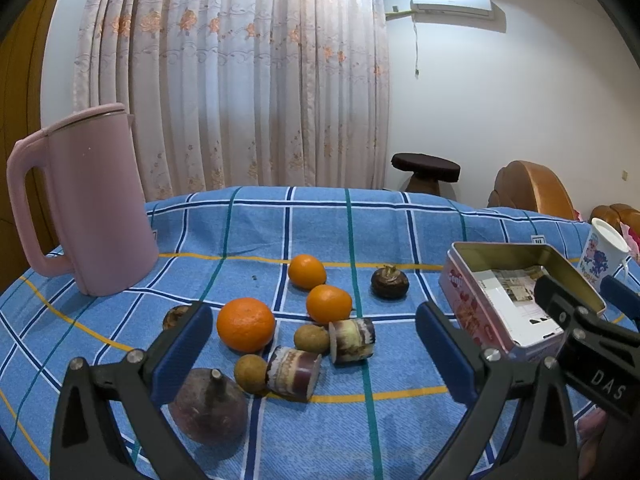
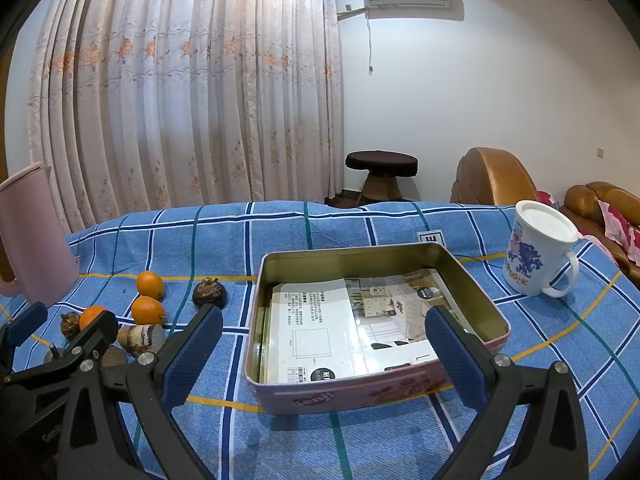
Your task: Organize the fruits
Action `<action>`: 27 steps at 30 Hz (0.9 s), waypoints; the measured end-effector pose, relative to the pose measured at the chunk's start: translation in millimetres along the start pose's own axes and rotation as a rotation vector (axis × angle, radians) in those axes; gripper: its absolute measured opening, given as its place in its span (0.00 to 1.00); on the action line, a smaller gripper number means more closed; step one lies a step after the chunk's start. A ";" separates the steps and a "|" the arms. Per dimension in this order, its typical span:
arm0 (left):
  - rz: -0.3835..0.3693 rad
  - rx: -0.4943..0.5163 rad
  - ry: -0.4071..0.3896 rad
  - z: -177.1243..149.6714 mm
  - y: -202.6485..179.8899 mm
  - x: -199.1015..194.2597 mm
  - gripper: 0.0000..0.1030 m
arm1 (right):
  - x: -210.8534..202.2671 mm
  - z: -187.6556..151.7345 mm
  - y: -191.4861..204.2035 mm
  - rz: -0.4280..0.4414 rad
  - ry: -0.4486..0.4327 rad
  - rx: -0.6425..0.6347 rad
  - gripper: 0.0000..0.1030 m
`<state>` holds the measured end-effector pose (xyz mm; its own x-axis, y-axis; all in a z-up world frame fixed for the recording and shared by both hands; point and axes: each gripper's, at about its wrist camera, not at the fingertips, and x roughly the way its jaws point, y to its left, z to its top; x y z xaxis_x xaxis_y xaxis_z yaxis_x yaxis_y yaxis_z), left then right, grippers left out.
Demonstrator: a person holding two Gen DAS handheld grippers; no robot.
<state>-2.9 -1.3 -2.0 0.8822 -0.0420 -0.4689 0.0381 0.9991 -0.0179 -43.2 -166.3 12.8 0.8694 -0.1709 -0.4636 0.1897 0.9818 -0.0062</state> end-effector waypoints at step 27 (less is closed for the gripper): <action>-0.001 -0.002 0.002 -0.7 0.6 0.4 1.00 | -1.3 0.2 1.2 0.007 -0.002 0.002 0.99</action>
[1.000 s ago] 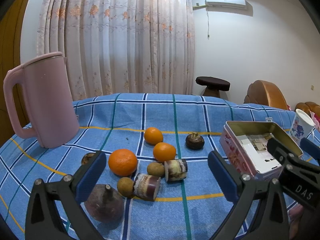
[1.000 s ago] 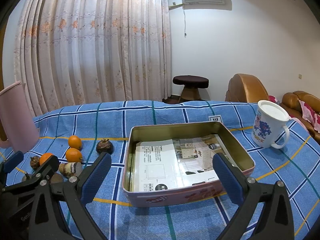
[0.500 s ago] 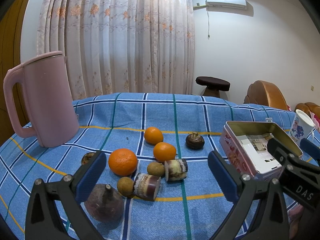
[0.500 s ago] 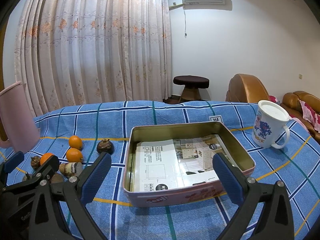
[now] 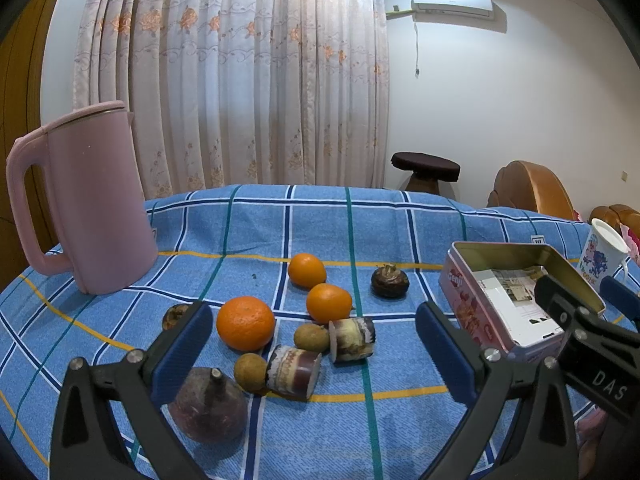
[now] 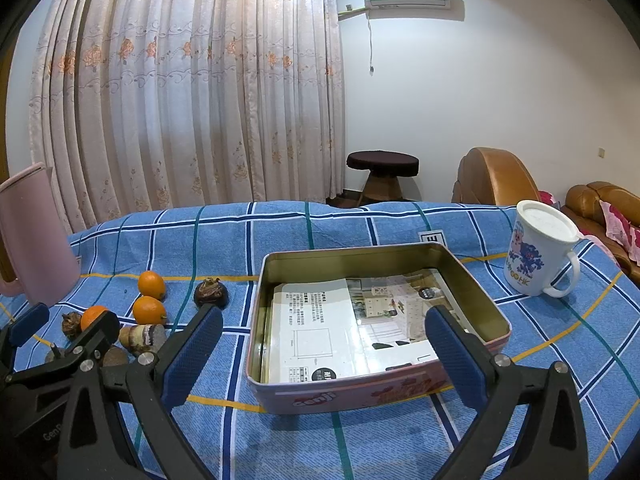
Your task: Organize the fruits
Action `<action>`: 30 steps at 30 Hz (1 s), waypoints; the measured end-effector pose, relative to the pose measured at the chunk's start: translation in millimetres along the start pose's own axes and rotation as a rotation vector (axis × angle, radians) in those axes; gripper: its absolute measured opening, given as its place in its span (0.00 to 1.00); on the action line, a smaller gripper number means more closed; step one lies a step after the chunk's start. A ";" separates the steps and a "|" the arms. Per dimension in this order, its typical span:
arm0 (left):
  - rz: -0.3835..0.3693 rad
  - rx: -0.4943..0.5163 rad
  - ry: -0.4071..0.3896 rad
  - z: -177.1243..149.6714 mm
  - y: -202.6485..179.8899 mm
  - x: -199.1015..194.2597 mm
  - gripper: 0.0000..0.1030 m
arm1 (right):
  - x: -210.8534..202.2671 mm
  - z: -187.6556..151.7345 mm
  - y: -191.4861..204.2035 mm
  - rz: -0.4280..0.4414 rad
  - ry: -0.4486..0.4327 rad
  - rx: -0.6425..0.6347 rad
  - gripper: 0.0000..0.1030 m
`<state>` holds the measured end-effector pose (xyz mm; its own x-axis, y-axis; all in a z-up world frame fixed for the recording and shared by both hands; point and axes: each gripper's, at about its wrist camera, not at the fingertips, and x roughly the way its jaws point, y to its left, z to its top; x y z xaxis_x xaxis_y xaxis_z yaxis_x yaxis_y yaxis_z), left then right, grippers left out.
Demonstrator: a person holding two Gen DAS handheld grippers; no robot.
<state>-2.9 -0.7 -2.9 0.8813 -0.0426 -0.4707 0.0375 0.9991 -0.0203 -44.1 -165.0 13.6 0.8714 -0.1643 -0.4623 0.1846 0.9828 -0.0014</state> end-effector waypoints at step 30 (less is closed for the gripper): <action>0.008 -0.028 0.037 -5.3 12.9 -2.7 1.00 | -3.6 -0.4 3.0 0.037 -0.015 -0.009 0.99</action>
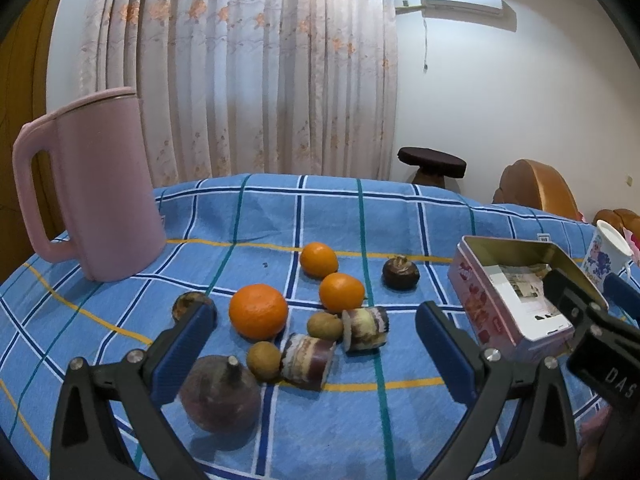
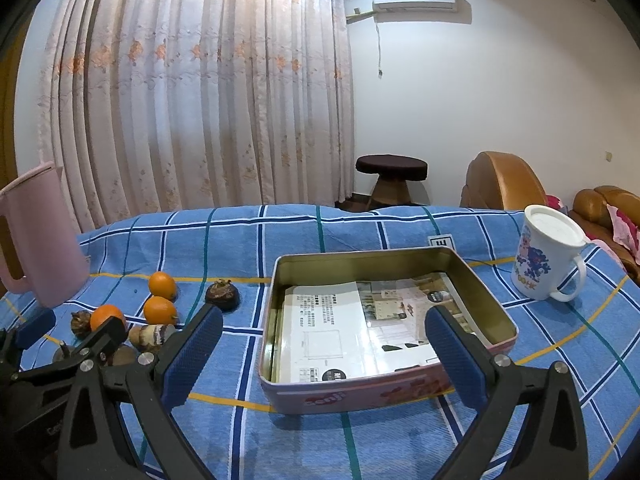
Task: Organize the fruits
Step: 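Grasp the mangosteen with the left tool while the right tool approaches the dark purple fruit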
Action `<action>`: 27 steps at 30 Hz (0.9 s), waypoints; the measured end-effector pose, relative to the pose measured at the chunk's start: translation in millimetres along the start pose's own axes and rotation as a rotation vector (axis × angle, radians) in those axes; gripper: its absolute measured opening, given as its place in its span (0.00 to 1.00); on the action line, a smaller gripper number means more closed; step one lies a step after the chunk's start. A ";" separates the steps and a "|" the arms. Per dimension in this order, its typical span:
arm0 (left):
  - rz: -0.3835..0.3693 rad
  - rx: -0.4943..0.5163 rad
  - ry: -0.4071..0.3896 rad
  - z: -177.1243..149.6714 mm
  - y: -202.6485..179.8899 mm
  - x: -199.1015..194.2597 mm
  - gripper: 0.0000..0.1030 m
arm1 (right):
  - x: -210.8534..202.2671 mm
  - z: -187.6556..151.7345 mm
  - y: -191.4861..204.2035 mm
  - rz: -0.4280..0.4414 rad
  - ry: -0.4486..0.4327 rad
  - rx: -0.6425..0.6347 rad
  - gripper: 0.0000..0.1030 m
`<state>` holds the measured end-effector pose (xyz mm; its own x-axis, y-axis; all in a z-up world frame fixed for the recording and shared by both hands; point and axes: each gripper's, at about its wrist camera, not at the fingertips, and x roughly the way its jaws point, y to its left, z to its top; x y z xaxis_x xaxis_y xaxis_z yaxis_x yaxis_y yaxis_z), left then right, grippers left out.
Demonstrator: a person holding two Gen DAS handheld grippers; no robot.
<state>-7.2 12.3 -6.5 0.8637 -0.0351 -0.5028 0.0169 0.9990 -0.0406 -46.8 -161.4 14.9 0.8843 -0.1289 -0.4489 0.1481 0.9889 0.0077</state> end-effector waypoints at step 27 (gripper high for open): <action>0.125 -0.007 0.052 -36.7 154.1 -77.7 0.92 | 15.3 -38.5 141.5 0.668 0.322 -0.178 0.51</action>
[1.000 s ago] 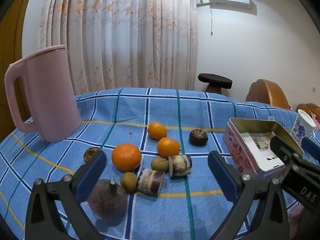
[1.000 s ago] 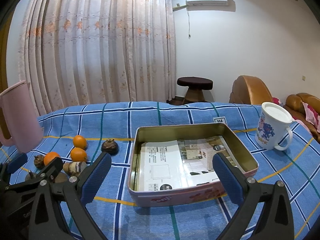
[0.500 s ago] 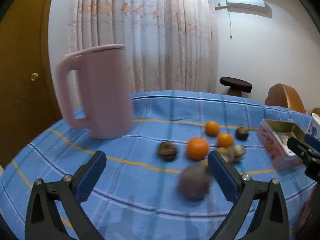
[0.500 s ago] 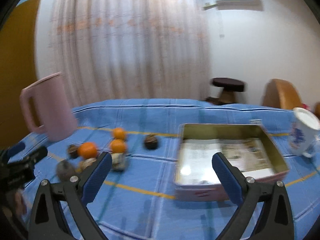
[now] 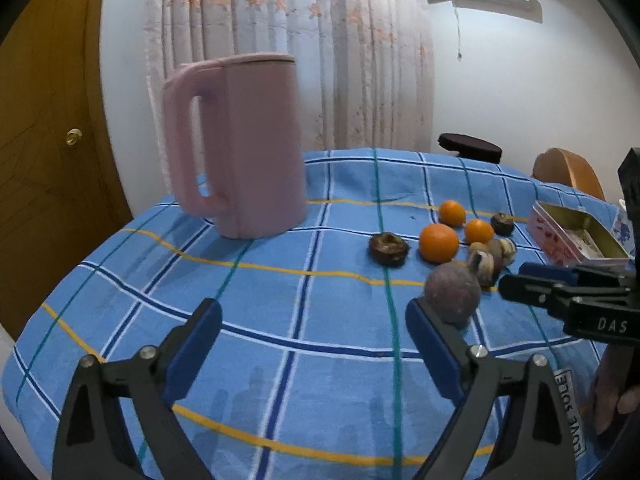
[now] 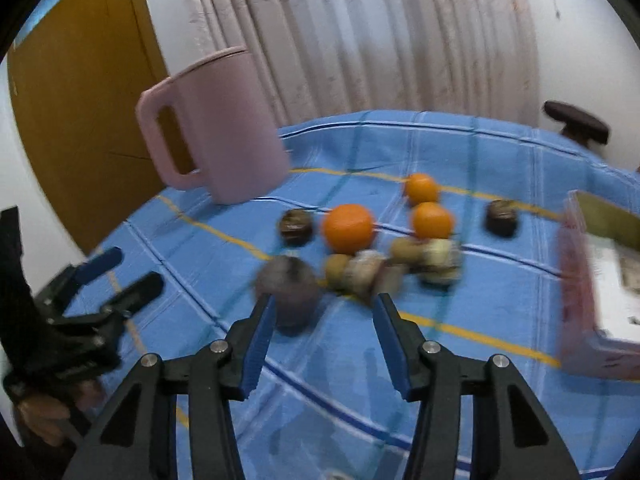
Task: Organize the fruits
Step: 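Grasp the mangosteen with the left tool while the right tool approaches the dark purple fruit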
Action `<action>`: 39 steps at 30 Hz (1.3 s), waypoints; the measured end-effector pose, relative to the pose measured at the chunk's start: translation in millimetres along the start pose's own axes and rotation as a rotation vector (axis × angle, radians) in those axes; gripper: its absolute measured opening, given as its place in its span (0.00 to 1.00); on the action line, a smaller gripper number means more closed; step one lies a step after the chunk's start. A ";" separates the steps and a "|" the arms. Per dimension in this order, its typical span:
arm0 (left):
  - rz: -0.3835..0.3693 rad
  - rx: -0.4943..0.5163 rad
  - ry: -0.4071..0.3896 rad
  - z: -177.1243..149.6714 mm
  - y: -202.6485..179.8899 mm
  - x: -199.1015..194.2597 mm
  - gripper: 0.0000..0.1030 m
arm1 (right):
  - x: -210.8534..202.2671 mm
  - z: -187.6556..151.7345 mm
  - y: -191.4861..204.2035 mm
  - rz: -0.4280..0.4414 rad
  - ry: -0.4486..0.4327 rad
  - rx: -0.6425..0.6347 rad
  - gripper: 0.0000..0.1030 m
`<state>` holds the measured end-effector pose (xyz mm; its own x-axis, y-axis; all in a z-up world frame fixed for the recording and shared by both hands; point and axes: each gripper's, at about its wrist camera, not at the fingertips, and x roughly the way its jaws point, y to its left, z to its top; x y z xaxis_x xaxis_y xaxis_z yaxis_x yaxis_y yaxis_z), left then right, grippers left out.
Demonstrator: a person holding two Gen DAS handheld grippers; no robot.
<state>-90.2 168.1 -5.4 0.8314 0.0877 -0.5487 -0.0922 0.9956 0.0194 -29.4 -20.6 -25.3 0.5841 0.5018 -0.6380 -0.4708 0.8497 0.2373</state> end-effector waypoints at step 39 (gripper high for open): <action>-0.145 0.243 0.227 57.5 -71.6 131.6 0.71 | -46.5 23.1 -77.0 -0.106 -0.144 0.124 0.32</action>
<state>57.3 110.3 -31.0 0.6809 -0.0376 -0.7315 0.1734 0.9786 0.1111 -5.1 -105.6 3.0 0.7187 0.4190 -0.5548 -0.3218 0.9079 0.2687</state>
